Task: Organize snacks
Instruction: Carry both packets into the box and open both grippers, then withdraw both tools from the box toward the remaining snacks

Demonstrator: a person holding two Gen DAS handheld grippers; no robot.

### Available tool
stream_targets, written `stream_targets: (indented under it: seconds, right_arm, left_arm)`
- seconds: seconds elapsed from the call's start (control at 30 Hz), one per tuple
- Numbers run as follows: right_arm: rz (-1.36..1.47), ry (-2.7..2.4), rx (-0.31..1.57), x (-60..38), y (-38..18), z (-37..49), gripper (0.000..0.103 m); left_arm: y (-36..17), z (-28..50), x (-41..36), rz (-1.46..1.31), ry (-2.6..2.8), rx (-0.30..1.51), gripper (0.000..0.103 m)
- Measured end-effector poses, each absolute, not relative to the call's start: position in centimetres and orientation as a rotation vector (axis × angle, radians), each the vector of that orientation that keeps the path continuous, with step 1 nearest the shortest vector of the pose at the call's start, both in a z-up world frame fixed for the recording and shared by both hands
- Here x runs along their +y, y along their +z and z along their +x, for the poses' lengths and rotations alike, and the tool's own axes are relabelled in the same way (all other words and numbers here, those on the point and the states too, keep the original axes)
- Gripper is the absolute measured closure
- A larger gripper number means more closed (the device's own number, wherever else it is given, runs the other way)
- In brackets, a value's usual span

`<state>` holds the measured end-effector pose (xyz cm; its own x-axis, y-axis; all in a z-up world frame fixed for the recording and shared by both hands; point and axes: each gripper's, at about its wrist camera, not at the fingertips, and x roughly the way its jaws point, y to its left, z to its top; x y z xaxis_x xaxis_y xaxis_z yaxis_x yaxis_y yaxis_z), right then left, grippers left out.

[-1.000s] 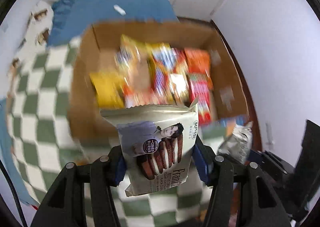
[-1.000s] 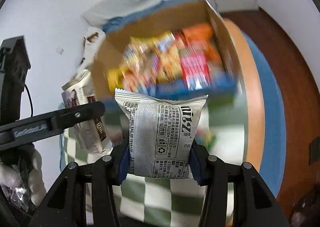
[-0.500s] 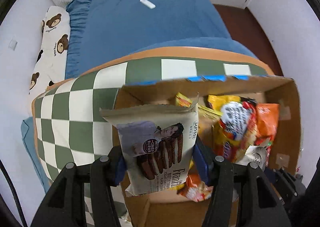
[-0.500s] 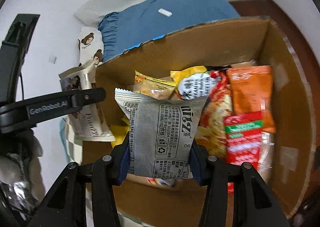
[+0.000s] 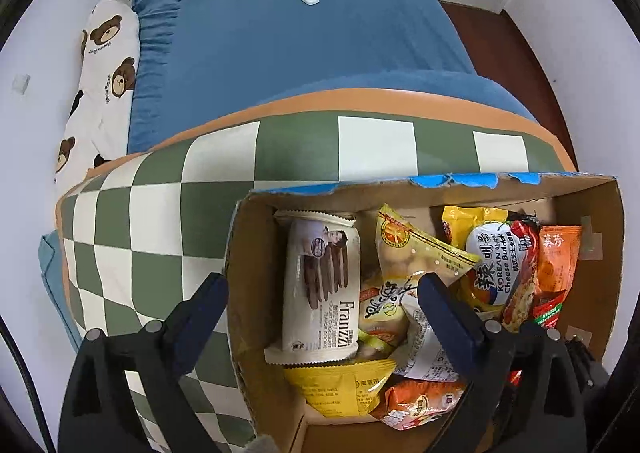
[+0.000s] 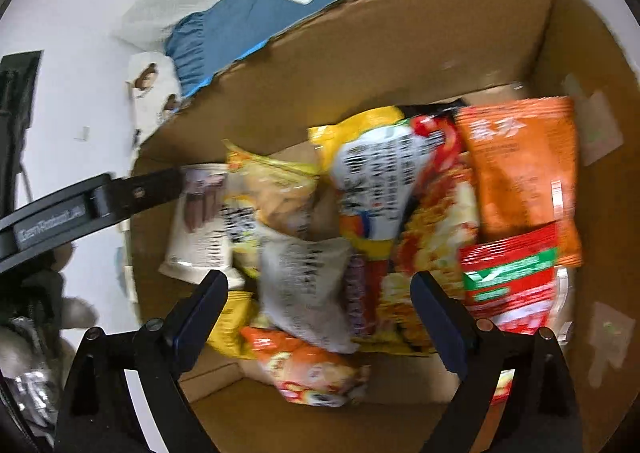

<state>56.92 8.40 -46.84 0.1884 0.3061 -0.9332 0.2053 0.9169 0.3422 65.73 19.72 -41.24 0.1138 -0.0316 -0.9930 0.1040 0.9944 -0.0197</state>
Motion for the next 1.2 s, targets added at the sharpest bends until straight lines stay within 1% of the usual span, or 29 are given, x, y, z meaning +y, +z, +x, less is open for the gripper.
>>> stream_targets:
  seconds: [0.3, 0.5, 0.9, 1.2]
  right_arm:
    - [0.271, -0.017, 1.370, 6.0, -44.4, 55.1, 0.008]
    - [0.154, -0.026, 1.321, 5.8, -41.6, 52.6, 0.008]
    - [0.067, -0.010, 1.149, 5.9, -34.9, 44.9, 0.008]
    - [0.010, -0.015, 1.030, 6.3, -30.4, 39.5, 0.008]
  left_arm:
    - [-40.4, 62.2, 20.0, -0.023, -0.114, 1.413, 0.006]
    - [-39.0, 58.4, 19.7, -0.056, -0.124, 1.345, 0.006]
    - [-32.3, 49.4, 18.4, -0.044, -0.150, 1.109, 0.006]
    - [-28.0, 43.9, 18.7, -0.048, -0.150, 0.982, 0.006]
